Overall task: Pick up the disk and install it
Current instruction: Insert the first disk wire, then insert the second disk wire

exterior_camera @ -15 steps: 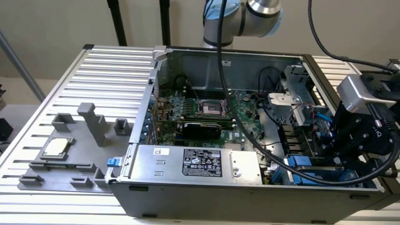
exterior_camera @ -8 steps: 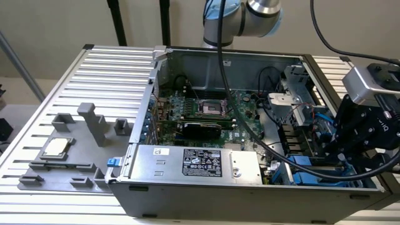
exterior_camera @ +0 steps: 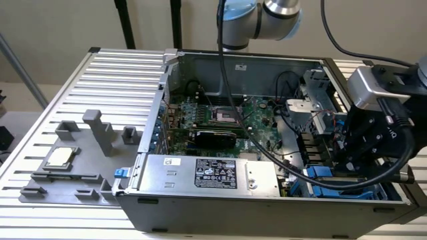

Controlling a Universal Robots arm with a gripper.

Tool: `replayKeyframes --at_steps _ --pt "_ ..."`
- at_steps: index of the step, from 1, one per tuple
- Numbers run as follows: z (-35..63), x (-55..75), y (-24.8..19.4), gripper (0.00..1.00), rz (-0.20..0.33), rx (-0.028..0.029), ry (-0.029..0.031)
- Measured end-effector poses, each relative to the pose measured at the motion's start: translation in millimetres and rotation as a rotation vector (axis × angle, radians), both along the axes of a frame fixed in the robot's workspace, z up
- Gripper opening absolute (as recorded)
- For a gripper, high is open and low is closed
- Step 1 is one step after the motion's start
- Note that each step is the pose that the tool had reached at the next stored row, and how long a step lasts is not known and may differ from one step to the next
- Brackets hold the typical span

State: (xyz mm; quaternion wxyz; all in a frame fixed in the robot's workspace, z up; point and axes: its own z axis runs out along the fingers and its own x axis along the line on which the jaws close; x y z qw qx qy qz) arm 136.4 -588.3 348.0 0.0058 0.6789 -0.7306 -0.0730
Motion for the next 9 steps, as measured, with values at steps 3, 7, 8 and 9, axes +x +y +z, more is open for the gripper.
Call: replayKeyframes --at_steps 3,7,8,9 --pt "0.0 -11.9 0.0 0.24 0.000 0.0000 0.0000" --pt "0.0 -12.7 -0.1 0.24 0.000 0.0001 0.0000" --pt "0.0 -12.7 0.0 0.24 0.000 0.0001 0.0000" --pt "0.0 -12.7 0.0 0.24 0.000 0.0001 0.0000"
